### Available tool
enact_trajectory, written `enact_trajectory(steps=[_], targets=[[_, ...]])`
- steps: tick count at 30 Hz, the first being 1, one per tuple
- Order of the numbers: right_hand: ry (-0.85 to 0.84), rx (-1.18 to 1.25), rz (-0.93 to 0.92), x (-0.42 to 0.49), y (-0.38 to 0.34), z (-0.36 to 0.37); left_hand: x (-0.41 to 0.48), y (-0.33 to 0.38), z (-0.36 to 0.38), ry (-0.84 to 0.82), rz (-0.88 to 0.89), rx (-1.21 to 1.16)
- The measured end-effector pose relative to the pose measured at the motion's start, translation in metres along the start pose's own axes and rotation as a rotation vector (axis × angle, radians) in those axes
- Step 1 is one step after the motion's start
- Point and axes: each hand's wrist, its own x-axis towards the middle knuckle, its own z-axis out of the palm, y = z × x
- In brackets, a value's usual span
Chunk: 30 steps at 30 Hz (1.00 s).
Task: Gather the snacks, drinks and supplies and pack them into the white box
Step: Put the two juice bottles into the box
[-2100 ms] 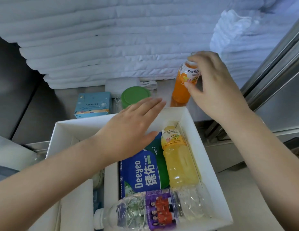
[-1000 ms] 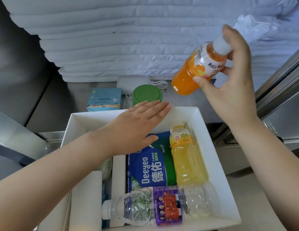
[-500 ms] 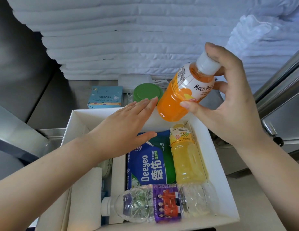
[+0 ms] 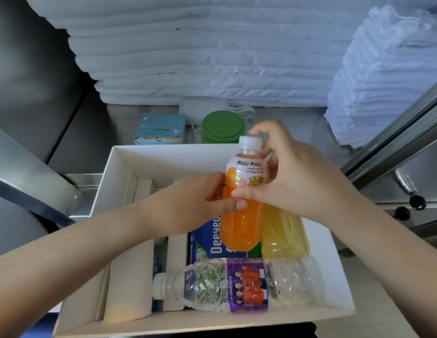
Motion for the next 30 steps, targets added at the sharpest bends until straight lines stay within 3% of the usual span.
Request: enact_trajectory(steps=[4,8,14,24,30], targets=[[-0.107,-0.087,-0.018,0.002,0.002,0.011,0.0,-0.006,0.009,-0.074,-0.135,-0.015],[-0.196,-0.16,-0.015,0.003,0.007,0.015,0.002,-0.005,0.011,-0.141,-0.189,-0.23],[-0.191,-0.211,-0.112,-0.001,0.01,0.005,0.007,-0.009,0.013,-0.197,-0.224,-0.355],[-0.329,-0.205,-0.156,0.0,0.019,0.011,0.012,-0.013,0.018,-0.172,-0.271,-0.255],[-0.405,-0.343,-0.22,0.009,0.023,0.023,0.021,-0.022,0.023,-0.192,-0.317,-0.219]])
